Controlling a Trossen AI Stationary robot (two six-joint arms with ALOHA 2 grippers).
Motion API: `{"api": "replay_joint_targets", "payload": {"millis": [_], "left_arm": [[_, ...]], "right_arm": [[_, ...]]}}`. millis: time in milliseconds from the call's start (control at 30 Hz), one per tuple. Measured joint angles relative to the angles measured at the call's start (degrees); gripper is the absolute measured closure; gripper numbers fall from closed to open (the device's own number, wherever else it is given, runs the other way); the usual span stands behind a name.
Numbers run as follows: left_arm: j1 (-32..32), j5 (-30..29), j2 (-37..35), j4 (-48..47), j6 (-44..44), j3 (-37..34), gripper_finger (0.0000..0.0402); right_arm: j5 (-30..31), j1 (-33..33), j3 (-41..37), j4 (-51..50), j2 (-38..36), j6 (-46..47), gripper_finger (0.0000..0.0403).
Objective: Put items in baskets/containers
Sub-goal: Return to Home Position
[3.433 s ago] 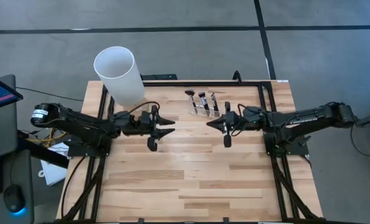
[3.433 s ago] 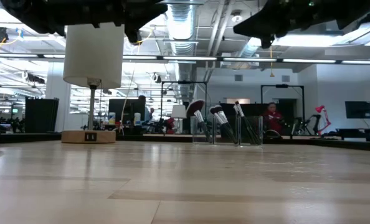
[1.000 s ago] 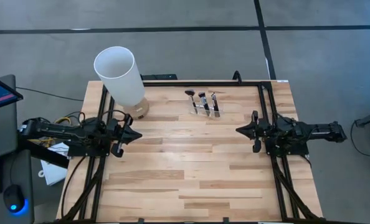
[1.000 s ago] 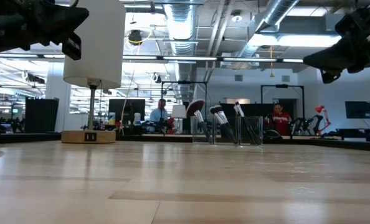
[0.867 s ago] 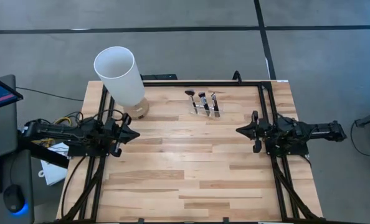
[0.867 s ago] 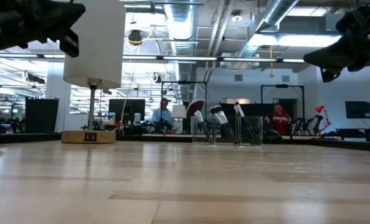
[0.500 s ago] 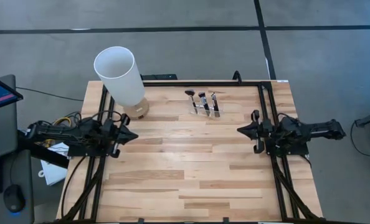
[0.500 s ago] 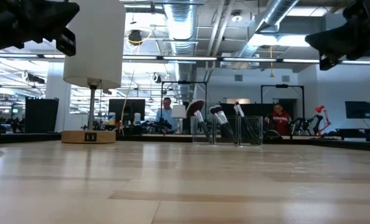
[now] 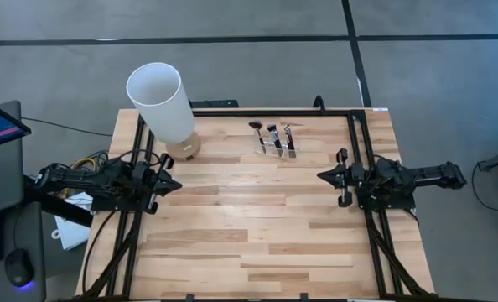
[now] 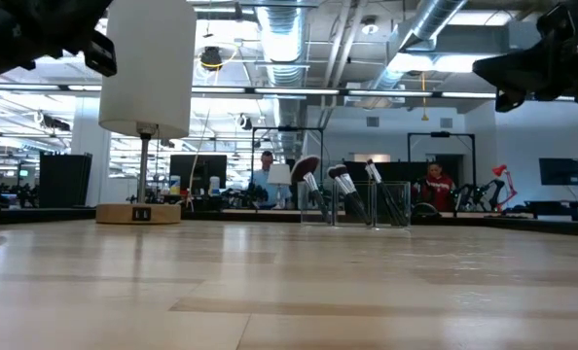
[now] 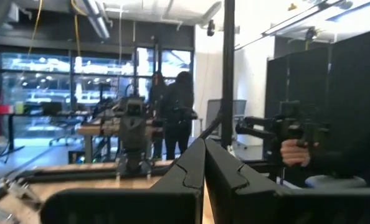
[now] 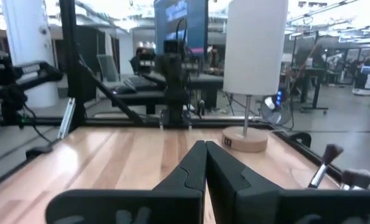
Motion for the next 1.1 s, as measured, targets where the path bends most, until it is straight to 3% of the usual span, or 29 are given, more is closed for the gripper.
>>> {"api": "replay_joint_targets", "payload": {"millis": [433, 700, 900, 1100], "left_arm": [[-1.07, 2.24, 0.64, 1.05, 1.57, 0.0, 0.0396], [-1.07, 1.63, 6.73, -0.01, 1.32, 0.0, 0.0396], [0.37, 0.9, 9.35, -0.17, 0.27, 0.0, 0.0396], [3.93, 2.29, 5.63, -10.85, -3.27, -0.04, 0.0396]], "right_arm": [[0.24, -4.88, -0.07, -3.46, 0.22, 2.03, 0.0403], [0.08, -6.06, -0.09, -3.42, 0.22, 2.16, 0.0403], [0.08, -6.06, -0.09, -3.42, 0.22, 7.28, 0.0403], [0.05, -6.06, -0.13, -3.4, 0.22, 10.23, 0.0403]]}}
